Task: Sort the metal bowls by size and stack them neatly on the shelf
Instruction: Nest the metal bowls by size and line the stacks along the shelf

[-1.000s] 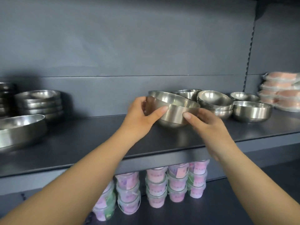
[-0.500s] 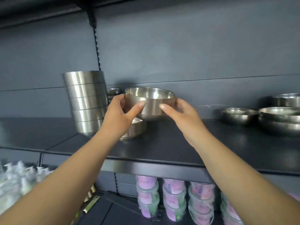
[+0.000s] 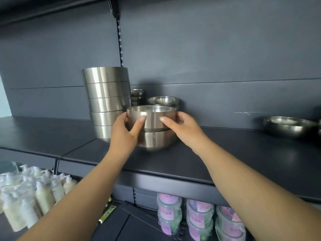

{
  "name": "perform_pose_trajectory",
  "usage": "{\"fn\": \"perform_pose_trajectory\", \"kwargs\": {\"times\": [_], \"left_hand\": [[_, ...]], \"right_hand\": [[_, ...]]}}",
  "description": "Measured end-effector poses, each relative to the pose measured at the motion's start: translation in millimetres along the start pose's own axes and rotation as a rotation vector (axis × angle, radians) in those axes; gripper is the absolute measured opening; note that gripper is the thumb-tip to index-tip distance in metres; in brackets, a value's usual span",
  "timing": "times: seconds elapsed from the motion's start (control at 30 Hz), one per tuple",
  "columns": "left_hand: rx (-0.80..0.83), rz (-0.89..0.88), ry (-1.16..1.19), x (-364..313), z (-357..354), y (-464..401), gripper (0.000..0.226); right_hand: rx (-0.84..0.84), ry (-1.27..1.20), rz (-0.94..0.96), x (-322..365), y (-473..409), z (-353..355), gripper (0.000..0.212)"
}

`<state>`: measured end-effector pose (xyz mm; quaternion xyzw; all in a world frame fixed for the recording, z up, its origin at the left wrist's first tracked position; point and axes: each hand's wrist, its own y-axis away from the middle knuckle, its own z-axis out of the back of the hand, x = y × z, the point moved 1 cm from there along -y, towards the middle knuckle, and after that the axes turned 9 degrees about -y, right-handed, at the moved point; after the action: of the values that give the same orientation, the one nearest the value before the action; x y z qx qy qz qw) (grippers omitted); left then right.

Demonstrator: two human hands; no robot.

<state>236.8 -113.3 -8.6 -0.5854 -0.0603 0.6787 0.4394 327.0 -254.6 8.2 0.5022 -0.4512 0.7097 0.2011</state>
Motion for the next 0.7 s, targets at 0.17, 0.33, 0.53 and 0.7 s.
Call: {"fn": "perform_pose_trajectory", "kwargs": {"times": [0.17, 0.33, 0.53, 0.7], "left_hand": [[-0.026, 0.029, 0.078, 9.5, -13.1, 6.7, 0.058], [0.003, 0.013, 0.122, 13.0, -13.5, 4.0, 0.058], [0.045, 0.020, 0.102, 12.5, -11.9, 5.4, 0.055], [-0.049, -0.059, -0.035, 2.2, -3.4, 16.2, 0.057]], "right_hand": [[-0.011, 0.039, -0.002, -6.4, 2.6, -1.4, 0.049], [-0.011, 0.015, -0.008, -8.3, 4.5, -1.9, 0.055], [0.004, 0.080, -0.043, -11.0, 14.0, -0.9, 0.057], [-0.016, 0.155, -0.128, 0.1, 30.0, 9.1, 0.033]]}}
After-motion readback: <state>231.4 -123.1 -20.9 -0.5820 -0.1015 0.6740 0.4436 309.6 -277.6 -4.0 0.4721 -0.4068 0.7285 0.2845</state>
